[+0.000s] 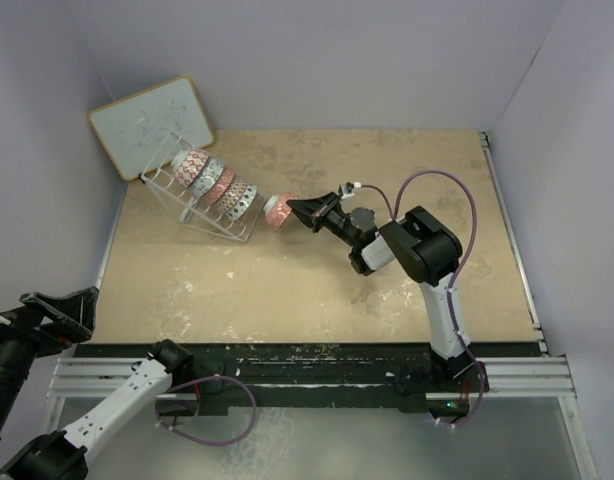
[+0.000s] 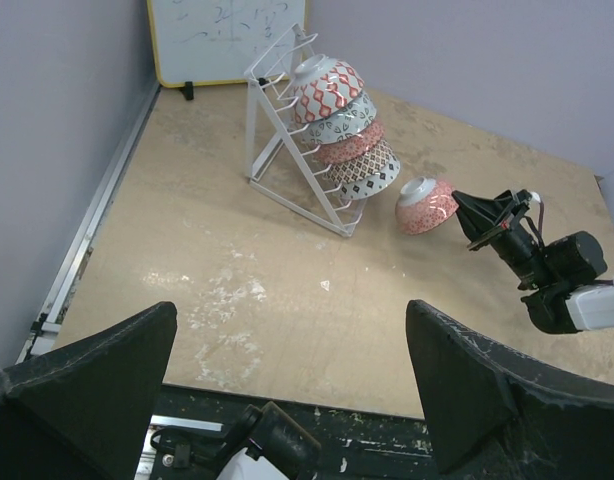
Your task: Load the bowls into the dish rack
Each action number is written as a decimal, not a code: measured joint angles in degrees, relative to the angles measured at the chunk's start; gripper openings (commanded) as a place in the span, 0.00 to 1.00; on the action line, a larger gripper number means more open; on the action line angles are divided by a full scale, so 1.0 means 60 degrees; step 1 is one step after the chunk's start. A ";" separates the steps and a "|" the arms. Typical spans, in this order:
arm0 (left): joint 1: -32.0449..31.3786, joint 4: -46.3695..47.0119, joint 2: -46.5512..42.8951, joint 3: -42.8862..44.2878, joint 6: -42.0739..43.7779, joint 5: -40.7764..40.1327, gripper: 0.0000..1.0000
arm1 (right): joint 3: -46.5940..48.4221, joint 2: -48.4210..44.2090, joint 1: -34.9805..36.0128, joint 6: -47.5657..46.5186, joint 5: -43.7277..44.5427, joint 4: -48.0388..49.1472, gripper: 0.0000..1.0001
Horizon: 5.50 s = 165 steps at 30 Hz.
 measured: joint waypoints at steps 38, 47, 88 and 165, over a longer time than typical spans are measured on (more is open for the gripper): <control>-0.0007 0.0000 0.0000 -0.0208 0.0000 -0.0062 0.99 | 0.0313 0.1311 0.0331 0.0856 0.0266 0.0597 0.00; -0.0007 0.0007 0.0000 -0.0423 0.0000 -0.0058 0.99 | -0.0652 0.0958 -0.0160 0.0867 -0.0386 0.0867 0.00; -0.0011 0.0259 0.0000 -0.0721 0.0007 0.0055 0.99 | 0.5253 0.0368 0.0044 0.1224 -0.0962 0.0120 0.00; -0.0080 0.0685 -0.0022 -0.0186 0.0426 0.0466 0.99 | 1.6356 0.6368 0.2401 -0.1220 0.0969 -0.6502 0.03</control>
